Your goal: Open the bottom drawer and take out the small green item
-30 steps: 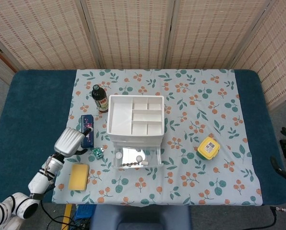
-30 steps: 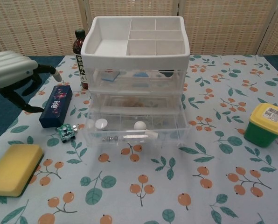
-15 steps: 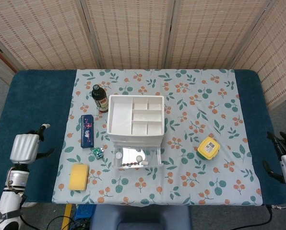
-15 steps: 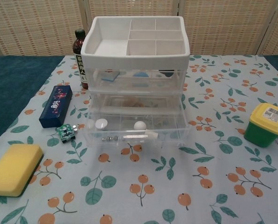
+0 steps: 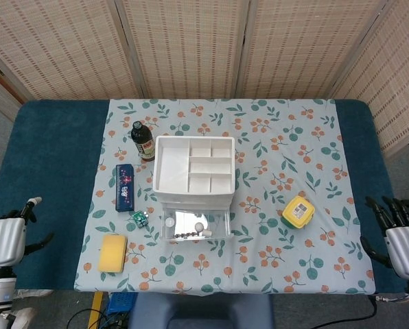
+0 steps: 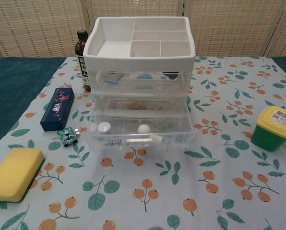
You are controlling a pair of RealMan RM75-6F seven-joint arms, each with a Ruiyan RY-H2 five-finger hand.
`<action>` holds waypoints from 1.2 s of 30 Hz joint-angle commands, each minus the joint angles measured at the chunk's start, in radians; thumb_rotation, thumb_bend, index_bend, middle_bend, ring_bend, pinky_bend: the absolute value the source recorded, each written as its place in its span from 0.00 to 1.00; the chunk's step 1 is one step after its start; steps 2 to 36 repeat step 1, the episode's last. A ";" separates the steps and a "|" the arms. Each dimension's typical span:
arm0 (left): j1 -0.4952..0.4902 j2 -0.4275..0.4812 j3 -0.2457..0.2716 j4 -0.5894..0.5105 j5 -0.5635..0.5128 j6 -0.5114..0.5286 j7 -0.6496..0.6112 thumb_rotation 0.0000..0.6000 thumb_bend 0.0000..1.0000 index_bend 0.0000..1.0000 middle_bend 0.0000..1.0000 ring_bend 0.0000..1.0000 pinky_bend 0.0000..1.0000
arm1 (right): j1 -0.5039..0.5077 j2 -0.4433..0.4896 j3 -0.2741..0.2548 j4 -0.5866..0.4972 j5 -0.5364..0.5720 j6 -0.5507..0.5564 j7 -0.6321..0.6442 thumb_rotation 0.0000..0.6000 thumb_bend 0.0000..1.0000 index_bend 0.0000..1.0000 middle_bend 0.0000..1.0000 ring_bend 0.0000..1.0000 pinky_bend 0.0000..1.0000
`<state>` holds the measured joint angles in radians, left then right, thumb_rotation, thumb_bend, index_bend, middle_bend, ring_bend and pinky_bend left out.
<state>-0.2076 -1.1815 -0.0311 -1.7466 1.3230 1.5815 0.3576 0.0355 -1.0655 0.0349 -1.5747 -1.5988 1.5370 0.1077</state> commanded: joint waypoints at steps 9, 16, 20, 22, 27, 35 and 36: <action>0.020 -0.010 0.012 -0.008 0.048 0.020 -0.015 1.00 0.15 0.22 0.51 0.45 0.58 | -0.003 -0.004 -0.001 0.000 0.003 0.004 0.001 1.00 0.40 0.01 0.19 0.10 0.05; 0.020 -0.010 0.012 -0.008 0.048 0.020 -0.015 1.00 0.15 0.22 0.51 0.45 0.58 | -0.003 -0.004 -0.001 0.000 0.003 0.004 0.001 1.00 0.40 0.01 0.19 0.10 0.05; 0.020 -0.010 0.012 -0.008 0.048 0.020 -0.015 1.00 0.15 0.22 0.51 0.45 0.58 | -0.003 -0.004 -0.001 0.000 0.003 0.004 0.001 1.00 0.40 0.01 0.19 0.10 0.05; 0.020 -0.010 0.012 -0.008 0.048 0.020 -0.015 1.00 0.15 0.22 0.51 0.45 0.58 | -0.003 -0.004 -0.001 0.000 0.003 0.004 0.001 1.00 0.40 0.01 0.19 0.10 0.05; 0.020 -0.010 0.012 -0.008 0.048 0.020 -0.015 1.00 0.15 0.22 0.51 0.45 0.58 | -0.003 -0.004 -0.001 0.000 0.003 0.004 0.001 1.00 0.40 0.01 0.19 0.10 0.05; 0.020 -0.010 0.012 -0.008 0.048 0.020 -0.015 1.00 0.15 0.22 0.51 0.45 0.58 | -0.003 -0.004 -0.001 0.000 0.003 0.004 0.001 1.00 0.40 0.01 0.19 0.10 0.05; 0.020 -0.010 0.012 -0.008 0.048 0.020 -0.015 1.00 0.15 0.22 0.51 0.45 0.58 | -0.003 -0.004 -0.001 0.000 0.003 0.004 0.001 1.00 0.40 0.01 0.19 0.10 0.05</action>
